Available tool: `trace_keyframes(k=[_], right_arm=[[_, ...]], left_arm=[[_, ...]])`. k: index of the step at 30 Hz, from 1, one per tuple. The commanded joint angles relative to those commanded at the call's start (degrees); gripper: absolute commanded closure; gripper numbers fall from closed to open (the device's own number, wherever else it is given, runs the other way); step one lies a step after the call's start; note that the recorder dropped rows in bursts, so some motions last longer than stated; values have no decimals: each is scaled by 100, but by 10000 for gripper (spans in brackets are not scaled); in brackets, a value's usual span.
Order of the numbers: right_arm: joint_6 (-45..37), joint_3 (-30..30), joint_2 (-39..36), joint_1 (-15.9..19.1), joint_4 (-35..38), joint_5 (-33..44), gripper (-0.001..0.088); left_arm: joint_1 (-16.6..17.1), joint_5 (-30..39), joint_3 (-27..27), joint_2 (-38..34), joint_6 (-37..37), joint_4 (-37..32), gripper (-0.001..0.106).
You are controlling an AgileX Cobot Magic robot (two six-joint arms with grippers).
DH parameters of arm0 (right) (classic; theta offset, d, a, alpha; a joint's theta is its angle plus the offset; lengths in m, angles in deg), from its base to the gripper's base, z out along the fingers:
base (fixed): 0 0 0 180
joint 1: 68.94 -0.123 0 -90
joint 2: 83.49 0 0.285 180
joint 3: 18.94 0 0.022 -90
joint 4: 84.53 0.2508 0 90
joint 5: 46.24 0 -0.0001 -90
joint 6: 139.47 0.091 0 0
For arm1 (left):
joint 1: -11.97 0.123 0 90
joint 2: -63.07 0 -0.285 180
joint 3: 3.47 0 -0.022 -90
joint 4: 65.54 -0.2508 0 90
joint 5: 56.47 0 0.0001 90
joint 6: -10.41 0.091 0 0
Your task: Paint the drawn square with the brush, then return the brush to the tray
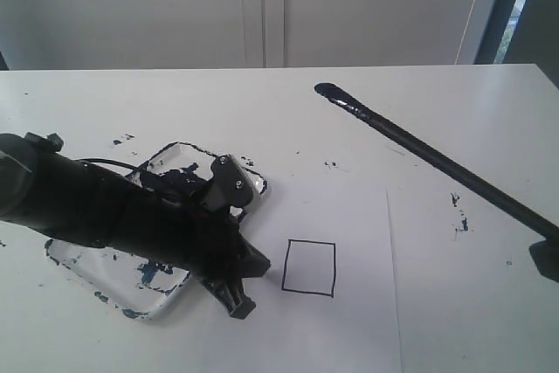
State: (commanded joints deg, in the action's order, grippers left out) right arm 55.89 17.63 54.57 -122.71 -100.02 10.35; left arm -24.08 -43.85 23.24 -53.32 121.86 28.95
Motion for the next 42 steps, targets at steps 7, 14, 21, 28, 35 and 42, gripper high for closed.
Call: trace_keyframes(k=[7,14,21,28,35,42], right_arm=[[0,0,0,0,0,14,868],[0,0,0,0,0,14,868],[0,0,0,0,0,14,868],[0,0,0,0,0,37,868],[0,0,0,0,0,37,868],[0,0,0,0,0,37,868]], left_arm=[[0,-610,-97,0,62,-10,1053],[0,-882,-225,-45,179,-35,1053],[66,-1185,-259,-263,288,-35,1053],[299,-1359,-294,-413,266,-35,1053],[507,-1669,-294,-413,290,-73,1053],[787,-1775,-378,-413,301,-184,1053]])
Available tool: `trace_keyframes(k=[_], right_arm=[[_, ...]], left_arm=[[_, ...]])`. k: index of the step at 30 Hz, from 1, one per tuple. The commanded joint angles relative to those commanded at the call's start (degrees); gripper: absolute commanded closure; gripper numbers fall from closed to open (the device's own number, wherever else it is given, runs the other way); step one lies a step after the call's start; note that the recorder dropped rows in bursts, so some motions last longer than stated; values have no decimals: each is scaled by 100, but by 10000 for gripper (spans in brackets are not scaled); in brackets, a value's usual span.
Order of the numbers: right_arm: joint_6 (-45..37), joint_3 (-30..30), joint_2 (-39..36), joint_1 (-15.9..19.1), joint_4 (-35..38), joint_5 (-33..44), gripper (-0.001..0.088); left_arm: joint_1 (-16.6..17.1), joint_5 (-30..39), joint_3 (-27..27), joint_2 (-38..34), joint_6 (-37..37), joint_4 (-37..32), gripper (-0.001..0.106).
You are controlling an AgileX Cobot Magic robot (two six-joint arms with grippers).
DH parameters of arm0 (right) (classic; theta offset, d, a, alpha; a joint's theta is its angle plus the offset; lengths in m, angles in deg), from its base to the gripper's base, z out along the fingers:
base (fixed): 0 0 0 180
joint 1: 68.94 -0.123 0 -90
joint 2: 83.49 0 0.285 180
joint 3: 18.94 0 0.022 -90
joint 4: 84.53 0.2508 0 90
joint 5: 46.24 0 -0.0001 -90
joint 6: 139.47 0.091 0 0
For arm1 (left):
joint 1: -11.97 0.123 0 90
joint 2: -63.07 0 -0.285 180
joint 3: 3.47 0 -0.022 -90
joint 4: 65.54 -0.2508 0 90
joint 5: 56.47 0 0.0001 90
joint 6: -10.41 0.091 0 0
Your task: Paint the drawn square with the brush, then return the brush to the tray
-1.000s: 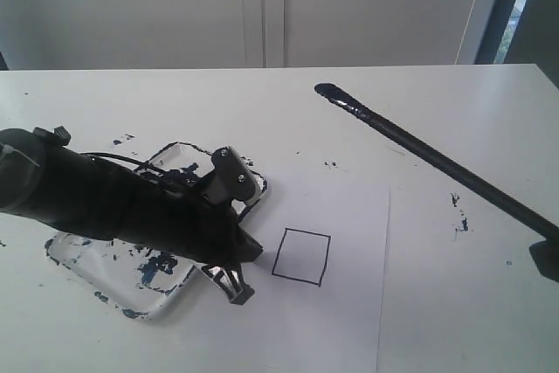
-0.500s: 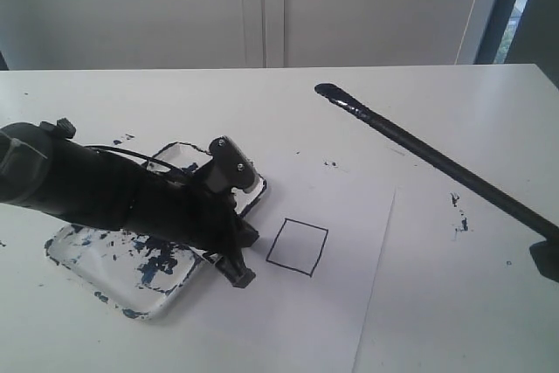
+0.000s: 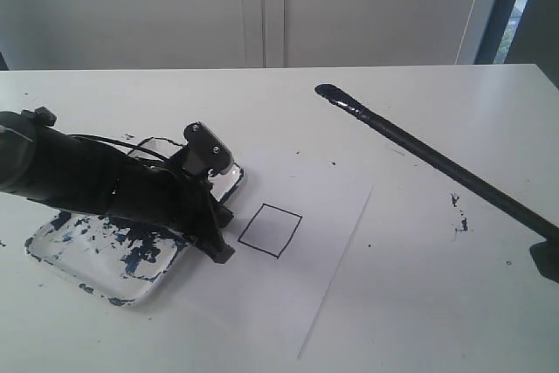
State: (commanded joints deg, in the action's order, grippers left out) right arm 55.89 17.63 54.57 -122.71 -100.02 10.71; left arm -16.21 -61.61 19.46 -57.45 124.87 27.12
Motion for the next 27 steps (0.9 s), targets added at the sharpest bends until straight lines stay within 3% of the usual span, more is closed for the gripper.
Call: trace_keyframes(k=[8,15,21,27], right_arm=[[-214,0,-61,0,0,320,868],[-483,0,-139,0,24,455,868],[-483,0,-139,0,24,472,868],[-483,0,-139,0,24,472,868]], left_arm=[[156,253,-40,0,14,-60,1053],[156,1403,-40,0,498,-953,1053],[156,1707,-40,0,511,-1903,1053],[156,1480,-40,11,548,-2271,1053]])
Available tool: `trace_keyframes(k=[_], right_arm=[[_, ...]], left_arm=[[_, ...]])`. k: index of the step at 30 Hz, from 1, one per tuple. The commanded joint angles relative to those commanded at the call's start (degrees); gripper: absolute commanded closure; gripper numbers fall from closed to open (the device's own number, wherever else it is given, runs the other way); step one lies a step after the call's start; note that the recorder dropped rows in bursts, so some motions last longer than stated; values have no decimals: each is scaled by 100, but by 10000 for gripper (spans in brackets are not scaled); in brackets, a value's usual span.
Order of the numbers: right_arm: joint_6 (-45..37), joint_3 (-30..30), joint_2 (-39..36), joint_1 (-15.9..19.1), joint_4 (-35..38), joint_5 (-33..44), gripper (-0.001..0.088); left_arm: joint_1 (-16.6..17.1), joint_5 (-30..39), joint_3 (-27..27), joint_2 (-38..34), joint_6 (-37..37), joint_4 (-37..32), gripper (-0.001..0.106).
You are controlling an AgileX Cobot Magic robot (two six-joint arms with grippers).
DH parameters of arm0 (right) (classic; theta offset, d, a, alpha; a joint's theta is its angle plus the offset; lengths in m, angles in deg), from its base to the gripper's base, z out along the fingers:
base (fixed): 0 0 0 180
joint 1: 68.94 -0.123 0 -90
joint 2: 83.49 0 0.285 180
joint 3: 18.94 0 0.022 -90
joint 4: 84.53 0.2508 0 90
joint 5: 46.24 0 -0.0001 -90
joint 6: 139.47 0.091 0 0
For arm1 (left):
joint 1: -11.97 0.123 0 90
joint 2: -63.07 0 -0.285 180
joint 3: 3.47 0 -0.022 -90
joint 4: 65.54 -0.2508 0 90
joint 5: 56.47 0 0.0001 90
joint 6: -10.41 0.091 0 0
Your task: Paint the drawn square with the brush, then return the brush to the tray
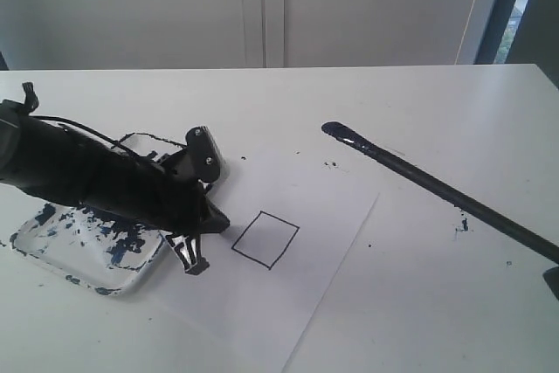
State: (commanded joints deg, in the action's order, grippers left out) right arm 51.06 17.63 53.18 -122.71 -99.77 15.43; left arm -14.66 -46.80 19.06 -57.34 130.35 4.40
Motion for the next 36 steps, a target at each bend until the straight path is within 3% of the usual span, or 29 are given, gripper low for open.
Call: trace_keyframes(k=[7,17,21,25,28,33,36], right_arm=[[0,0,0,0,0,0,868],[0,0,0,0,0,-12,868],[0,0,0,0,0,-12,868],[0,0,0,0,0,-24,868],[0,0,0,0,0,-45,868],[0,0,0,0,0,-45,868],[0,0,0,0,0,-56,868]], left_arm=[[0,-60,0,480,-384,-45,1053],[0,-27,0,1699,-3530,-45,1053],[-15,428,104,1867,-4445,-333,1050],[-117,460,491,1867,-4761,-1082,886],[-117,534,901,1867,-5233,-1634,657],[-145,797,1027,1867,-5232,-1655,640],[-376,812,1087,1867,-5465,-2365,640]])
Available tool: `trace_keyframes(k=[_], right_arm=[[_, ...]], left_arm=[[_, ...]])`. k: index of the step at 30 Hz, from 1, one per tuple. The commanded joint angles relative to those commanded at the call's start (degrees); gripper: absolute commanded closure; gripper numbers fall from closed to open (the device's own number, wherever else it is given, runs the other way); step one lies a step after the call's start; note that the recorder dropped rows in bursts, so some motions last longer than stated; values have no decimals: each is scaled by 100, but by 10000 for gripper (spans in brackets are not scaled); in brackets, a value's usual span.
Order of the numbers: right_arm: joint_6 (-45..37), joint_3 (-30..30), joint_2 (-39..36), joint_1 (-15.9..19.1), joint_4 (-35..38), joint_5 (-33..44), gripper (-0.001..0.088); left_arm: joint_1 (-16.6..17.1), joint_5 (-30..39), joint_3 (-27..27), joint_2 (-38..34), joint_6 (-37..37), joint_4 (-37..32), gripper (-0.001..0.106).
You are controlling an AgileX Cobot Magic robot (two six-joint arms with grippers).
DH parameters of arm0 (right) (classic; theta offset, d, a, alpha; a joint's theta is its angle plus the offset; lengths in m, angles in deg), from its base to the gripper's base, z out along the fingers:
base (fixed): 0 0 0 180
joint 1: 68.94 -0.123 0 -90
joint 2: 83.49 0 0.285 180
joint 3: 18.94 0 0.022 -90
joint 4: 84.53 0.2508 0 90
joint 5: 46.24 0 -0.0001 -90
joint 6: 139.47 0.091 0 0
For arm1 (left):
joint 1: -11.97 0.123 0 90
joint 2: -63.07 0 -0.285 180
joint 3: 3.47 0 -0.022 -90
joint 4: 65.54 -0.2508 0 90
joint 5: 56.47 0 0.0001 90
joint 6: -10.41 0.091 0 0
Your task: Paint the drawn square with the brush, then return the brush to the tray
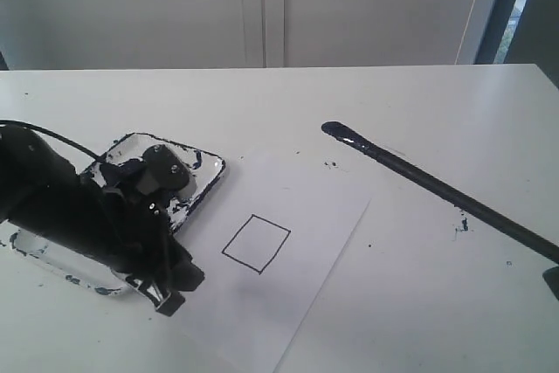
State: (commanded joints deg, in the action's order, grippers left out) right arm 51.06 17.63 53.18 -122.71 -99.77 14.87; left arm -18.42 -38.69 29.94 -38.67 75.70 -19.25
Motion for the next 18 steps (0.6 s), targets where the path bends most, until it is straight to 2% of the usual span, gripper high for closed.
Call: trace_keyframes(k=[3,5,7,18], right_arm=[[0,0,0,0,0,0,868],[0,0,0,0,10,11,868],[0,0,0,0,10,11,868],[0,0,0,0,10,11,868]], left_arm=[[-280,-59,10,0,-1223,-1318,640],[-294,-168,10,0,-2179,-2462,640],[-294,-176,10,39,-3020,-3315,640],[-294,-480,10,198,-3369,-3439,640]])
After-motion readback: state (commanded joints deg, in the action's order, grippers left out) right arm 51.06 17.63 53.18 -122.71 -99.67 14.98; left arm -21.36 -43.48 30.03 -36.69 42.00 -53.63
